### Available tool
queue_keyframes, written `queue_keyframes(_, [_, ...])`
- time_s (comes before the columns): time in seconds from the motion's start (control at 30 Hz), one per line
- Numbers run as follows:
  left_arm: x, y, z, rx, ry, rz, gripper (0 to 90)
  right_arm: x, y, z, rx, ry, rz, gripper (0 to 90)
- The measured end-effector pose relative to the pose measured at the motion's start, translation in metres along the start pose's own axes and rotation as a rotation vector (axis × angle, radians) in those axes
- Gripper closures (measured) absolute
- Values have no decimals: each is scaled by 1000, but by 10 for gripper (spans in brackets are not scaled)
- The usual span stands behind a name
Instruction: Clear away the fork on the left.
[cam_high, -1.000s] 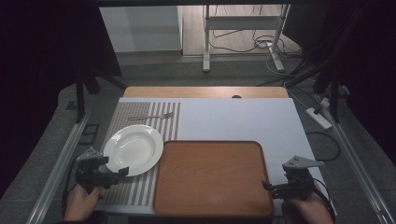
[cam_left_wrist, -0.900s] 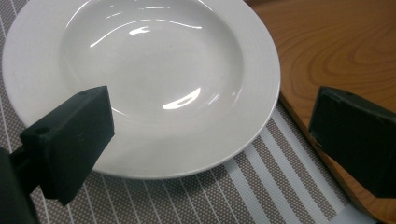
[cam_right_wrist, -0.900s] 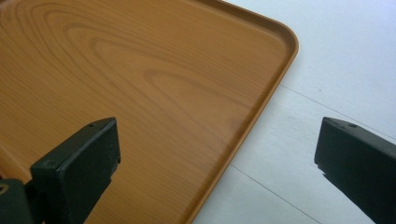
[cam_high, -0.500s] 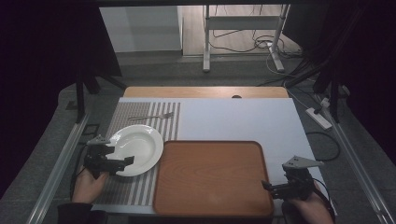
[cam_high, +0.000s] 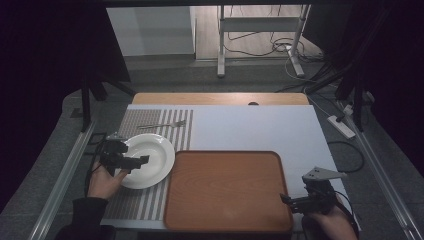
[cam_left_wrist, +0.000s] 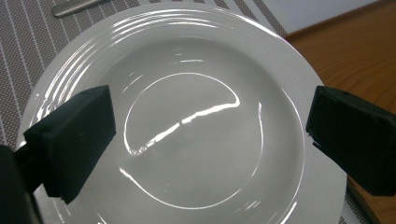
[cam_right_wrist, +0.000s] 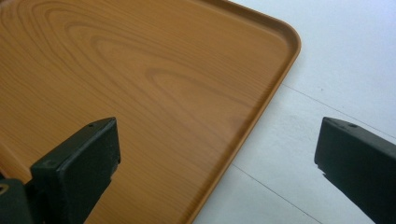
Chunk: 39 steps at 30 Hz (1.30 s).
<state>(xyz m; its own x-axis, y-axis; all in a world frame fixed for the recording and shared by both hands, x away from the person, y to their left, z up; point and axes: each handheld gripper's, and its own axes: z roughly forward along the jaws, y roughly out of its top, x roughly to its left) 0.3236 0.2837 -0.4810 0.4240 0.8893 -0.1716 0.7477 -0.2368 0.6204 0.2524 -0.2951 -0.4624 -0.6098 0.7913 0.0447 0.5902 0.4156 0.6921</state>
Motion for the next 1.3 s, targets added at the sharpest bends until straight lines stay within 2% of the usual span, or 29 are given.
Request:
queue_keyframes(0.37, [12,21,15,17,-18,33,8,0,0,0,2,7,-4,10])
queue_keyframes(0.6, [18,35,27,21,-29,30,5,0,0,0,3,9,-8,10])
queue_keyframes(0.9, [24,46,43,45,-10,32,0,0,0,0,6,13,-12,9])
queue_keyframes(1.3, [38,63,62,50,4,13,0,1,0,1,6,21,-17,10])
